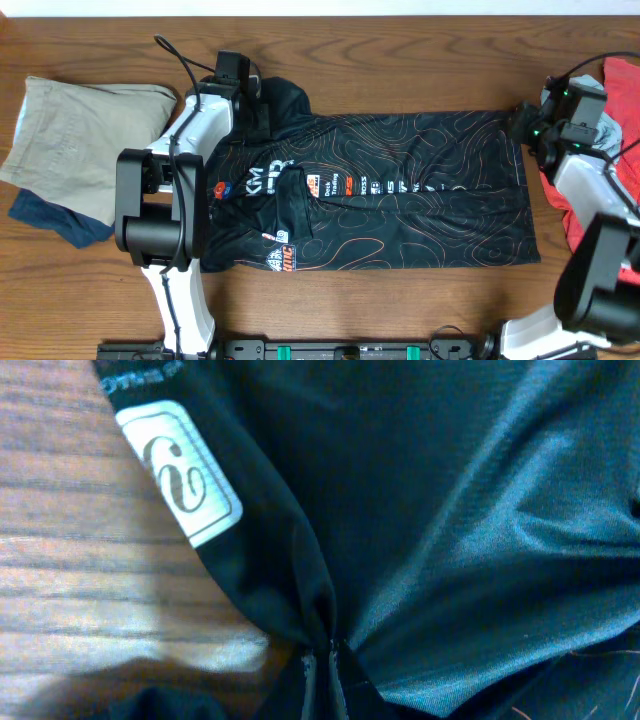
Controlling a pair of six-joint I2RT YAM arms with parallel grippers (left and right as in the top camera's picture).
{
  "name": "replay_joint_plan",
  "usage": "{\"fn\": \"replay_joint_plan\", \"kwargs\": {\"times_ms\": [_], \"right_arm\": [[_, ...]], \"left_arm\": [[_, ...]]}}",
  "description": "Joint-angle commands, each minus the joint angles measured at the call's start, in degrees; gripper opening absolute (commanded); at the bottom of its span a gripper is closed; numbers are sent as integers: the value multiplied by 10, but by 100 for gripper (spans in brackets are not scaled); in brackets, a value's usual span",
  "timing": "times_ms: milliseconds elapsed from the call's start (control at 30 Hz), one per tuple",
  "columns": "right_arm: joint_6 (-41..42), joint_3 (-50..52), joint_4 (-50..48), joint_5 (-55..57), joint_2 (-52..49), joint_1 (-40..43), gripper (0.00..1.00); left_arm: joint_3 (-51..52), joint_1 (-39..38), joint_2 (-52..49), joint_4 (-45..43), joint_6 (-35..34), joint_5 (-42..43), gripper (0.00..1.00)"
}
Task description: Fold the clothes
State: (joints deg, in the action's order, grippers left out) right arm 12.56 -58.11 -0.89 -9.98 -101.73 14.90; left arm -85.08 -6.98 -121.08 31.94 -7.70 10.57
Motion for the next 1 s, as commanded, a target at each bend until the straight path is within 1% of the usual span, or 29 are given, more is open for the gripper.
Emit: {"fn": "replay_joint_plan", "kwargs": {"times_ms": [0,133,200,367,567,600,633,667,700,733,967], "right_arm": [[7,-1,-45,43,-50,-11,42],[13,-1,-117,59,-92,-11,36],[13,-2,-136,59,-110,-11,36],[13,-2,-170,59,-154,-17,41],[13,-2,-172,59,-180,-26,41],[13,-2,-171,59,-182,-26,40],[13,-2,-171,59,-183,-26,35],[13,-2,-169,59,-183,-26,24],[13,-2,-168,59,-183,-26,11],[13,-2,-168,59,-183,-26,1],[14,-2,-152,81,-178,-23,1]], "left_arm": [[5,0,10,6,-5,4,6],[5,0,10,8,-5,4,6],[5,0,10,8,-5,4,6],[5,0,10,8,-5,4,6],[5,0,10,8,-5,4,6],[5,0,10,8,-5,4,6],[5,0,10,8,-5,4,6],[5,0,10,8,-5,4,6],[5,0,10,8,-5,4,6],[5,0,10,8,-5,4,6],[5,0,10,8,-5,4,6]]}}
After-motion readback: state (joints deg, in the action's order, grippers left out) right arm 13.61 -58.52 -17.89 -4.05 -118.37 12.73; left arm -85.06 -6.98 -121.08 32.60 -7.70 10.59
